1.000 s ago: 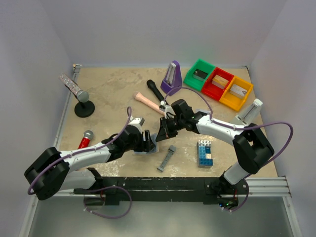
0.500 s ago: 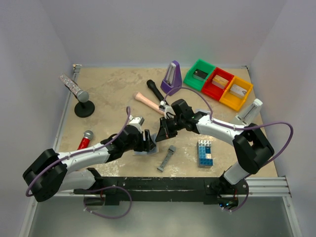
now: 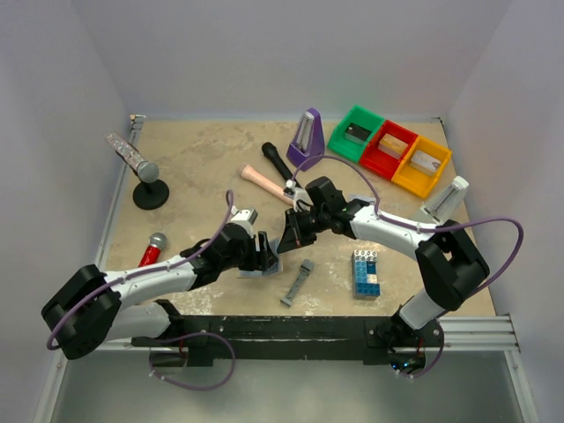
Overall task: Take the credit cards out of the card holder
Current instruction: Remove the credit card from the card holder.
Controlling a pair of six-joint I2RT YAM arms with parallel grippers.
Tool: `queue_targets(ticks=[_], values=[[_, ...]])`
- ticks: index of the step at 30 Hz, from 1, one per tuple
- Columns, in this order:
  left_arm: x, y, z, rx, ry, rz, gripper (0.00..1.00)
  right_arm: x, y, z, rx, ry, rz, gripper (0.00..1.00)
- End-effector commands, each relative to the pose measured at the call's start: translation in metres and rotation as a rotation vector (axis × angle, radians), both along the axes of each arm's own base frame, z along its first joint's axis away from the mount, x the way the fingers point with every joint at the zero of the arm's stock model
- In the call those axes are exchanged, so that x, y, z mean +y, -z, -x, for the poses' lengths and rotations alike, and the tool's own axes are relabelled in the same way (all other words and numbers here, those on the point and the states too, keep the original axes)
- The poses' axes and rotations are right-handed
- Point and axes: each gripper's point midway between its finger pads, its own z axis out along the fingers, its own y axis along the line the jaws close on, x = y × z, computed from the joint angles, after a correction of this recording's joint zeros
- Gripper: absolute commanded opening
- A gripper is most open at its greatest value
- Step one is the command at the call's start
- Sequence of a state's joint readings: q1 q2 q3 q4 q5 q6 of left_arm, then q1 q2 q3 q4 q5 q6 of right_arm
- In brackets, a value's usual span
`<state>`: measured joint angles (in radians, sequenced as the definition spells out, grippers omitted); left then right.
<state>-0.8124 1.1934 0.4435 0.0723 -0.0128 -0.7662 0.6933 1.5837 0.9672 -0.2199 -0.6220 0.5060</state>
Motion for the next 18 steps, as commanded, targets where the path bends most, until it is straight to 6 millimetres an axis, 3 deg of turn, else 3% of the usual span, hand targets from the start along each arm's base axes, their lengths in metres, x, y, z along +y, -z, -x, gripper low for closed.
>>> queue_targets(ticks=[1, 12, 18], values=[[-0.006, -0.008, -0.008, -0.025, -0.007, 0.011, 0.69, 0.009, -0.018, -0.002, -0.029, -0.025, -0.055, 0.0], [-0.003, -0.003, -0.008, -0.017, -0.015, -0.017, 0.68, 0.01, -0.02, 0.0, -0.029, -0.025, -0.057, 0.0], [0.008, -0.006, -0.015, -0.039, -0.058, -0.071, 0.68, 0.011, -0.021, 0.002, -0.029, -0.026, -0.054, 0.0]])
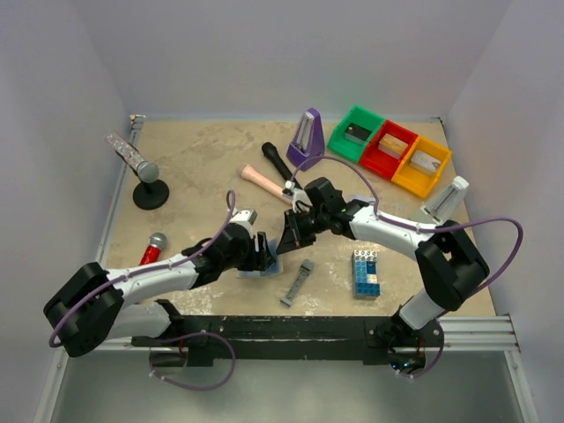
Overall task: Take the credit cards out of the card holder
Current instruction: Remove the credit card from the card holder.
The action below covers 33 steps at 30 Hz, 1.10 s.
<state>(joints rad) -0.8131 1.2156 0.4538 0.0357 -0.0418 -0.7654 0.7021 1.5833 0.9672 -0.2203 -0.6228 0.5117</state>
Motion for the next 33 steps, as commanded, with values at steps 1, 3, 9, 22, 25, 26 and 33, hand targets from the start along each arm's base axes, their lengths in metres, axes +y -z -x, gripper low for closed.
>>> queue_targets(ticks=[1, 3, 9, 22, 25, 26, 33], values=[[0.009, -0.009, -0.01, -0.039, -0.043, -0.062, 0.68, 0.008, -0.019, -0.002, -0.035, -0.019, -0.05, 0.0], [0.015, -0.011, -0.012, -0.048, -0.06, -0.081, 0.68, 0.008, -0.02, -0.002, -0.035, -0.019, -0.05, 0.0], [0.032, -0.011, -0.011, -0.061, -0.108, -0.125, 0.68, 0.008, -0.019, -0.002, -0.037, -0.02, -0.048, 0.0], [0.063, -0.021, -0.009, -0.103, -0.212, -0.174, 0.69, 0.001, -0.017, -0.003, -0.05, -0.004, -0.008, 0.04], [0.062, -0.026, -0.01, -0.116, -0.219, -0.141, 0.69, -0.003, -0.013, -0.002, -0.047, 0.007, 0.02, 0.29], [0.062, -0.025, -0.01, -0.114, -0.22, -0.136, 0.68, -0.007, -0.01, -0.002, -0.045, 0.02, 0.039, 0.35], [0.057, -0.03, -0.01, -0.118, -0.218, -0.055, 0.64, -0.029, -0.011, -0.013, -0.121, 0.074, 0.163, 0.51]])
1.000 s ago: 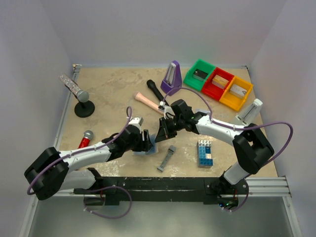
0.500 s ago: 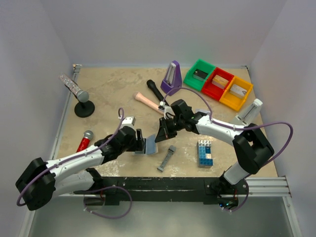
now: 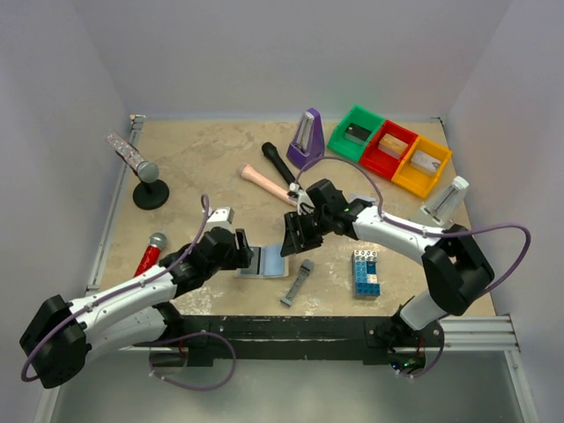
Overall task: Take the credit cards out of the card holder
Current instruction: Remove the credit card from the card holder.
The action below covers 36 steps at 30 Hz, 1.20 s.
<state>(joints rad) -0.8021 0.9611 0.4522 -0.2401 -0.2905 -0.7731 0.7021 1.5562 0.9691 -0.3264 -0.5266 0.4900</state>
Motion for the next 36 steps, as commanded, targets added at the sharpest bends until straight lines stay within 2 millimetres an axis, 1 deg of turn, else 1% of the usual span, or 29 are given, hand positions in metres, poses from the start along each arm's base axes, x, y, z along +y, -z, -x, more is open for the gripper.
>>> queue_targets(ticks=[1, 3, 5, 6, 8, 10, 13, 15, 19, 22, 25, 28, 32, 36], values=[[-0.004, -0.007, -0.003, -0.026, -0.017, 0.088, 0.63, -0.014, -0.025, -0.016, -0.138, 0.032, 0.076, 0.52], [-0.005, -0.011, -0.004, -0.041, -0.017, 0.134, 0.61, -0.02, -0.036, -0.023, -0.2, 0.057, 0.087, 0.52], [-0.008, -0.016, -0.006, -0.06, -0.013, 0.18, 0.59, -0.015, -0.053, -0.024, -0.226, 0.072, 0.039, 0.52], [-0.009, -0.017, -0.007, -0.066, -0.007, 0.202, 0.58, -0.01, -0.061, -0.023, -0.23, 0.065, 0.002, 0.51], [-0.016, -0.022, -0.011, -0.09, 0.009, 0.268, 0.52, 0.007, -0.075, -0.015, -0.201, 0.018, -0.084, 0.49], [-0.018, -0.018, -0.013, -0.072, 0.002, 0.294, 0.43, 0.023, -0.077, -0.01, -0.148, -0.011, -0.13, 0.45], [-0.021, -0.012, -0.017, -0.044, 0.002, 0.326, 0.29, 0.042, -0.06, -0.006, -0.075, -0.03, -0.145, 0.4], [-0.022, -0.007, -0.018, -0.03, 0.0, 0.324, 0.23, 0.054, -0.048, -0.005, -0.038, -0.038, -0.158, 0.39], [-0.02, 0.004, -0.019, -0.004, -0.018, 0.307, 0.14, 0.066, -0.03, -0.006, 0.011, -0.019, -0.153, 0.4], [-0.017, 0.012, -0.019, 0.014, -0.038, 0.291, 0.11, 0.069, -0.02, -0.01, 0.023, 0.007, -0.14, 0.45], [-0.016, 0.02, -0.018, 0.03, -0.051, 0.28, 0.07, 0.074, -0.014, -0.011, 0.045, 0.022, -0.142, 0.46], [-0.012, 0.027, -0.018, 0.043, -0.066, 0.26, 0.03, 0.08, -0.006, -0.009, 0.071, 0.027, -0.131, 0.46], [-0.007, 0.033, -0.017, 0.052, -0.085, 0.235, 0.0, 0.084, 0.008, -0.007, 0.102, 0.039, -0.103, 0.46], [-0.002, 0.039, -0.014, 0.063, -0.098, 0.214, 0.0, 0.087, 0.019, -0.006, 0.138, 0.048, -0.101, 0.45]])
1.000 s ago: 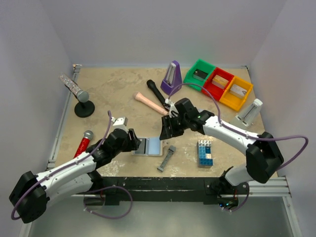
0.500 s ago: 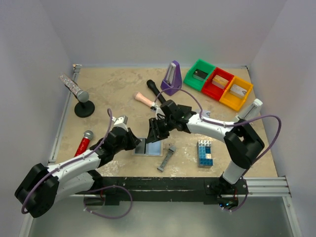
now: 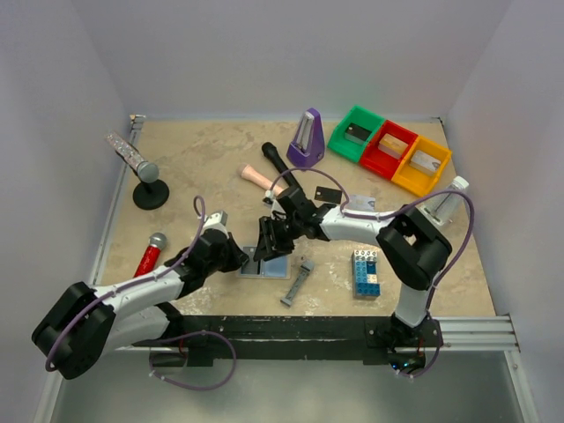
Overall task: Take the credit cards out of the card holder
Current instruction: Remove the credit card from the card holder.
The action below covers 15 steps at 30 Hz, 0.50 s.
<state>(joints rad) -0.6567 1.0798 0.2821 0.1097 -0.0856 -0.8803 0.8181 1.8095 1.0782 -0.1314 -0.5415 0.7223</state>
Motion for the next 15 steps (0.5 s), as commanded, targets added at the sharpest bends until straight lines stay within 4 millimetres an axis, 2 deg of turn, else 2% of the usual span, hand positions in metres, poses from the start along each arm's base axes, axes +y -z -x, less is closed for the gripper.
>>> queue_targets(ticks=[1, 10, 15], values=[[0.006, 0.001, -0.004, -0.013, -0.042, -0.003, 0.0, 0.016, -0.007, -0.007, 0.002, 0.019, -0.05, 0.45], [0.012, 0.007, 0.002, -0.002, -0.05, -0.019, 0.0, 0.018, 0.008, -0.006, 0.035, 0.02, -0.031, 0.43], [0.013, 0.005, 0.003, -0.006, -0.051, -0.01, 0.0, 0.02, 0.01, -0.006, 0.046, 0.024, -0.042, 0.42]])
